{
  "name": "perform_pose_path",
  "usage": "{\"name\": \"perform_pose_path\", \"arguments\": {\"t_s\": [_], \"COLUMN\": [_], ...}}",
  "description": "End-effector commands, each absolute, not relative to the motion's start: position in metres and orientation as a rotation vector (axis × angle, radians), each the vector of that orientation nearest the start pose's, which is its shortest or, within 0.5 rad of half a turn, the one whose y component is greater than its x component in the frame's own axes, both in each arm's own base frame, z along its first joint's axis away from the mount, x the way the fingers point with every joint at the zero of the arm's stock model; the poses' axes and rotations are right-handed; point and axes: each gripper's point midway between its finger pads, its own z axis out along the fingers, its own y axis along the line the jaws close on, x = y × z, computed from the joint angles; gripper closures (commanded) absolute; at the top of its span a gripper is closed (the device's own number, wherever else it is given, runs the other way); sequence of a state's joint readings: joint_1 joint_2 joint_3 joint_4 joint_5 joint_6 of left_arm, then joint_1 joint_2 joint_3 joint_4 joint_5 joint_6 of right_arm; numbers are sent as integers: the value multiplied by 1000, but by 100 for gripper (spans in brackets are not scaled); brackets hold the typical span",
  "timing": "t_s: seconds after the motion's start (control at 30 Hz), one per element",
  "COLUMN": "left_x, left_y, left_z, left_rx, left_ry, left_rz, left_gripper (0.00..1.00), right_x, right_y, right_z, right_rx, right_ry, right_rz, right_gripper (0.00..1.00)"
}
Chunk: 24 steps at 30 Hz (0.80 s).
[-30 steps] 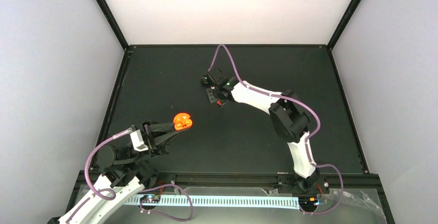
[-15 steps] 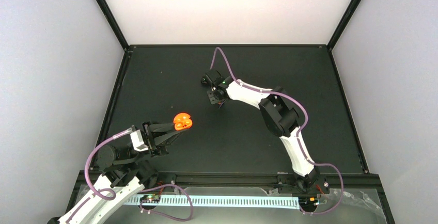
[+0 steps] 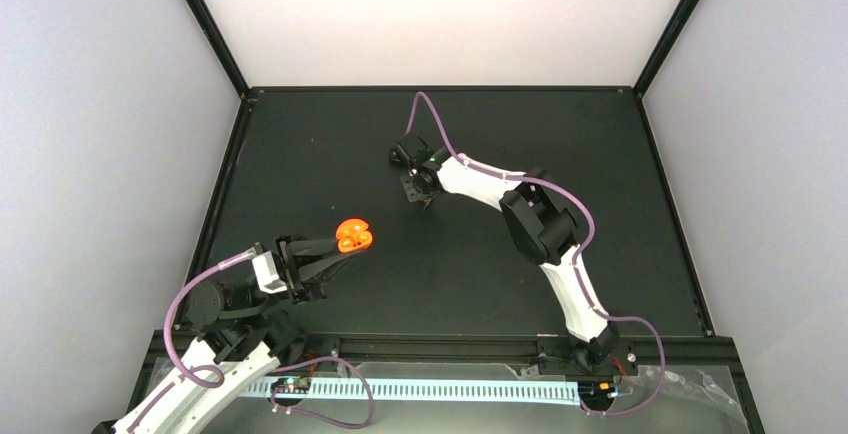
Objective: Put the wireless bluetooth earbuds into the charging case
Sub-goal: Pick up the earbud from the center of the board.
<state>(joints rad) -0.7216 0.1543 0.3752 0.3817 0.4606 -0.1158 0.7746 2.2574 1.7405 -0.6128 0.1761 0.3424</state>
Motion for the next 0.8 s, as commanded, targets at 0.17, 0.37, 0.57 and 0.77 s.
{"name": "perform_pose_path", "arguments": {"t_s": [0.17,0.37,0.57,0.77], "left_x": [76,77,78,80], "left_y": [-172,-172,-173,-174], "left_z": [396,396,395,393], "left_rx": [728,728,728,730], "left_ry": [809,811,816,825], "left_rz": [-995,-995,-994,-993], "left_gripper": [98,98,98,98], "right_x": [390,392,392,388], "right_y": [337,341,341,338], "right_z": [11,33,54,92], "right_rx": [-532,-494,-455,-390], "right_ry": [2670,2625,2585,2503], "right_rz": [55,116,168,281], "right_gripper": [89,93,94,95]}}
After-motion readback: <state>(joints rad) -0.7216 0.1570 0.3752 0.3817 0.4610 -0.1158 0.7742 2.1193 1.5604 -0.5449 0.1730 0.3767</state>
